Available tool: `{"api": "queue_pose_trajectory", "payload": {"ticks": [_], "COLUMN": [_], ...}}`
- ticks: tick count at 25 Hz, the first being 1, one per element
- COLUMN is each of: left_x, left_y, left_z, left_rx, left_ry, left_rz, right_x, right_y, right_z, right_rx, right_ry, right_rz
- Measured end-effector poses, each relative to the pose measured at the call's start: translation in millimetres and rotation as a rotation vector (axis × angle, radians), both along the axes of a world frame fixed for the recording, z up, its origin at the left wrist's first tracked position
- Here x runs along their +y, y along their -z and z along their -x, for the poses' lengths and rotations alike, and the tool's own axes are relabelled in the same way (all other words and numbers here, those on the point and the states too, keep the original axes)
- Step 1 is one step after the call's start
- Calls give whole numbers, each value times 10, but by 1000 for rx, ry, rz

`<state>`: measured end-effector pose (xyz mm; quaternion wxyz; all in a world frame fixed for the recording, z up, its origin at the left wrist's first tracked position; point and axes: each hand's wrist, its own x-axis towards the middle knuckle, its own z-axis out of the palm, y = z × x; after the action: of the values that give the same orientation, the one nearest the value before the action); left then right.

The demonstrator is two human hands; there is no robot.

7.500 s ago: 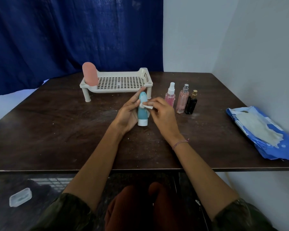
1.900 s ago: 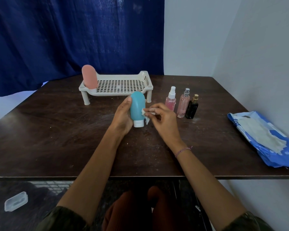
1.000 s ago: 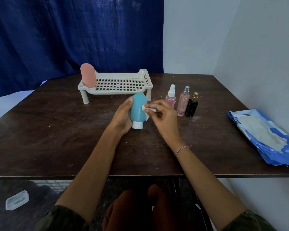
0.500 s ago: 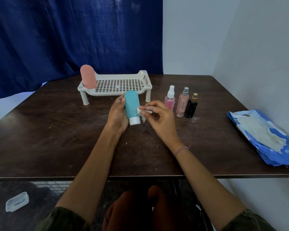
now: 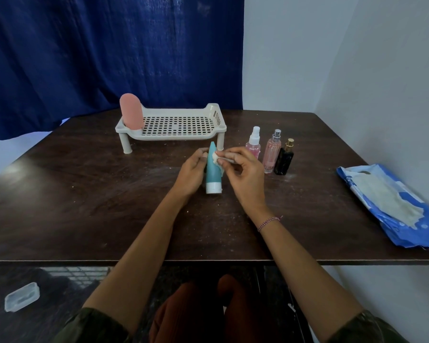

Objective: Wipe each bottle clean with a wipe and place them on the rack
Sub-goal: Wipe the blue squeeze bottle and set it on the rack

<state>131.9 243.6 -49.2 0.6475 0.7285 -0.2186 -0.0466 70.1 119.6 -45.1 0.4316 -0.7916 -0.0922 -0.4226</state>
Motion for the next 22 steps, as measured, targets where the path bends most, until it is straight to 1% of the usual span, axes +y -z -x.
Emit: {"api": "queue_pose_trajectory", "payload": {"ticks": [6,8,10,12,18,22], "left_x": [18,18,15,14,58,48], "left_y": [-63,-57,-38,-21,-19,-43], "left_z": [59,49,36,11,-127,-132], "left_rx": [121,152,171,175,249,368], "left_ry": [180,260,295,257,-25,-23], "left_rz": [95,145,176,207,344,522], "right_x": [-36,-52,-62,-66,-56,-44], "right_y": [-20,-19,-12,-8,-16,-23], "right_z": [-16,-29,-36,-33,-13,5], "right_rx": [15,43,84,107,95,26], "right_ry": [81,99,113,109,99,96], "right_rz": [-66,-83,-96,-85,-39,-99]}}
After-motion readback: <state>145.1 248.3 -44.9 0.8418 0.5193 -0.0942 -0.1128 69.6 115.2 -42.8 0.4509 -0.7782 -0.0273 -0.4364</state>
